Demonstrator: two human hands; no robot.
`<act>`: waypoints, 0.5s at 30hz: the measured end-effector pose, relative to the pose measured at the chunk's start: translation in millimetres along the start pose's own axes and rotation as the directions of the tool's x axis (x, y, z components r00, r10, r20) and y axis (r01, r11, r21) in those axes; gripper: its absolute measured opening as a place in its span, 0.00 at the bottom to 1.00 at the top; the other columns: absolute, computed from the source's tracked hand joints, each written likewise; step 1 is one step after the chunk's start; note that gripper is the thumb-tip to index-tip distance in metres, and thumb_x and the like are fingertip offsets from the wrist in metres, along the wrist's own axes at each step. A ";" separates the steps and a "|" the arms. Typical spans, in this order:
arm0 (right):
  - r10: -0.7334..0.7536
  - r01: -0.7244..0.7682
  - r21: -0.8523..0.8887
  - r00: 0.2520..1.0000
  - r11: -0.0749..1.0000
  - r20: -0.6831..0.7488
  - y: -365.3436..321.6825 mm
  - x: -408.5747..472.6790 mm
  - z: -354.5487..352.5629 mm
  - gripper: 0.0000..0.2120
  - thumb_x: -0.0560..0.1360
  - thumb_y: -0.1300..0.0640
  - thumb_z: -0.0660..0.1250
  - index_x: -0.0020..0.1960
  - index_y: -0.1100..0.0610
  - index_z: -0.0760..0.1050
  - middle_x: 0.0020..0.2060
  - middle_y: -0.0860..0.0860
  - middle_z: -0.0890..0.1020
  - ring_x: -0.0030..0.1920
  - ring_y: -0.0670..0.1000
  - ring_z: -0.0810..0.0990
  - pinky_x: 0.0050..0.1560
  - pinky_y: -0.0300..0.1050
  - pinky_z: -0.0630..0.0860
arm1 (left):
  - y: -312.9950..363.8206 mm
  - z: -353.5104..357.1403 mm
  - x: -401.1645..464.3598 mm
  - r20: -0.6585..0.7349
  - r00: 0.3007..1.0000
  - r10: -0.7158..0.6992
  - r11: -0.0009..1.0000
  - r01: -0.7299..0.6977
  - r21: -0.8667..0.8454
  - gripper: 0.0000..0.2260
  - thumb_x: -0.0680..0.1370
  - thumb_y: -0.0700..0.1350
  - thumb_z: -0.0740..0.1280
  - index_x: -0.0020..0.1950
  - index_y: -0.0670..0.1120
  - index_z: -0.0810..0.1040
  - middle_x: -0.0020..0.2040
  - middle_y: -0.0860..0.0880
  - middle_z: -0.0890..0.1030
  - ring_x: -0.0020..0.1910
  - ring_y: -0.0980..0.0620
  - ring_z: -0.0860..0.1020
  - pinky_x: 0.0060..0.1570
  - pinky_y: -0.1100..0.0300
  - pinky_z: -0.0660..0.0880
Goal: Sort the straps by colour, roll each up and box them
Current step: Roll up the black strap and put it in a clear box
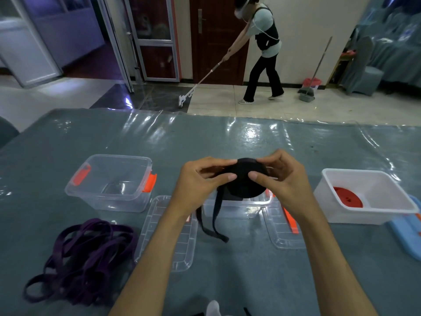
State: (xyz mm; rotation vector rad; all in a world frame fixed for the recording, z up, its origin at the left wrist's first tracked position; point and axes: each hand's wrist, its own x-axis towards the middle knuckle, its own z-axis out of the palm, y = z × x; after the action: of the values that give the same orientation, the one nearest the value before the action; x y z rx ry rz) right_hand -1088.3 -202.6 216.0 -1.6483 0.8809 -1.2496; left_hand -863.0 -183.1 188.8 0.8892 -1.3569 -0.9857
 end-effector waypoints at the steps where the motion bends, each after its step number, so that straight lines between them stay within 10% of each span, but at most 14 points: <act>1: 0.037 -0.037 0.008 0.999 0.999 0.028 -0.6 0.7 -0.1 0.16 0.70 0.54 0.83 0.48 0.51 0.76 0.45 0.54 0.87 0.47 0.54 0.88 0.46 0.47 0.84 | 0.0 1.7 -0.3 -0.021 1.000 0.007 1.000 -0.007 0.003 0.13 0.73 0.48 0.82 0.57 0.54 0.88 0.54 0.50 0.89 0.55 0.48 0.87 0.56 0.59 0.83; 5: 0.026 -0.034 0.079 0.994 0.996 0.102 -2.0 1.7 -3.7 0.20 0.74 0.59 0.80 0.62 0.50 0.79 0.45 0.56 0.89 0.47 0.57 0.89 0.47 0.46 0.85 | 0.7 7.5 0.5 -0.021 0.999 0.032 0.998 -0.033 -0.054 0.11 0.74 0.47 0.82 0.55 0.52 0.89 0.53 0.48 0.88 0.54 0.47 0.88 0.56 0.60 0.82; 15: 0.029 -0.028 -0.012 0.995 1.000 0.098 7.5 2.9 1.9 0.11 0.72 0.59 0.81 0.51 0.53 0.82 0.44 0.54 0.89 0.46 0.55 0.89 0.48 0.47 0.85 | -0.6 7.0 -0.1 -0.033 0.999 -0.033 0.999 0.033 -0.018 0.10 0.71 0.51 0.83 0.50 0.54 0.89 0.50 0.49 0.89 0.51 0.49 0.88 0.53 0.62 0.82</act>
State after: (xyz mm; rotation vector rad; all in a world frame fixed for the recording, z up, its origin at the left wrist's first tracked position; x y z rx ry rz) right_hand -1086.0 -207.6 209.8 -1.6851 0.8483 -1.1363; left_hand -870.0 -182.9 188.5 0.9136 -1.3073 -1.0027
